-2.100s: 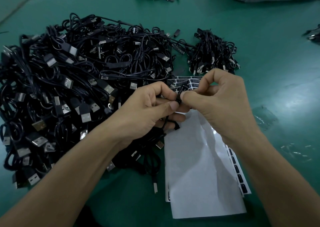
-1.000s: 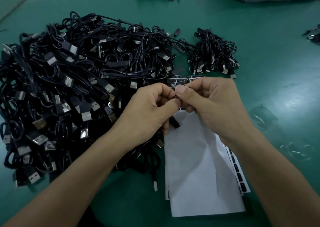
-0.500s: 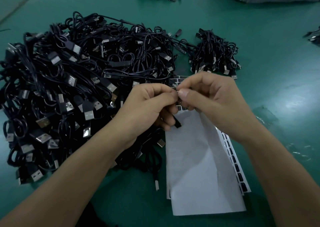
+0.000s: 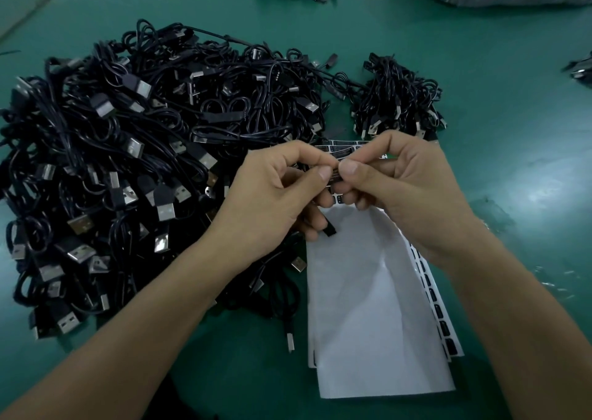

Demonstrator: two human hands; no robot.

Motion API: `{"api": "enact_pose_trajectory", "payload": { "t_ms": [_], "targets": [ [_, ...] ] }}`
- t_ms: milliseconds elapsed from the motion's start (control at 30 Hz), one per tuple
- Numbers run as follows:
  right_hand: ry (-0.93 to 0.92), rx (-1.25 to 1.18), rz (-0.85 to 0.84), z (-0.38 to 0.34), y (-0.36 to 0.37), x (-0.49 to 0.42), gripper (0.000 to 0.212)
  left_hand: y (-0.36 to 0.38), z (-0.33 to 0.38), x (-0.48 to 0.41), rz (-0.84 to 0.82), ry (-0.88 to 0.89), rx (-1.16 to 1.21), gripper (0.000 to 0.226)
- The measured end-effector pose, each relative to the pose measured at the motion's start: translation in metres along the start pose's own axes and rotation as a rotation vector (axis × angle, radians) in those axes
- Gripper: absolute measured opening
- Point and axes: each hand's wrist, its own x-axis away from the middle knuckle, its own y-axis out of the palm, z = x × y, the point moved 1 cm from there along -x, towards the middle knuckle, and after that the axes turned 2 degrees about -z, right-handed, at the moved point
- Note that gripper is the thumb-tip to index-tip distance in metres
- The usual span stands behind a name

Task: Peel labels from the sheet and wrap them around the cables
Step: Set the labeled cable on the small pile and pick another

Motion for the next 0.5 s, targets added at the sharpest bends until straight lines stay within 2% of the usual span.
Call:
{"api": "enact_pose_trajectory", "payload": {
  "t_ms": [67,200,333,500],
  "targets": [
    [0.029,-0.045,0.003,0.000,0.000,0.000,0.006,0.000,0.000,0.001,0.023,0.020,-0.011,0.010],
    [0.032,-0.038,0.021,-0.001,0.001,0.000,0.020,0.001,-0.001,0.001,0.082,0.032,-0.077,0.008],
    [0.021,-0.035,0.026,-0.002,0.005,0.000,0.021,-0.001,0.003,0.000,0.131,0.001,-0.167,0.011],
    [0.009,-0.210,0.049,-0.006,0.008,0.002,0.014,-0.004,0.014,0.000,0.147,-0.005,-0.172,0.012]
  ]
}}
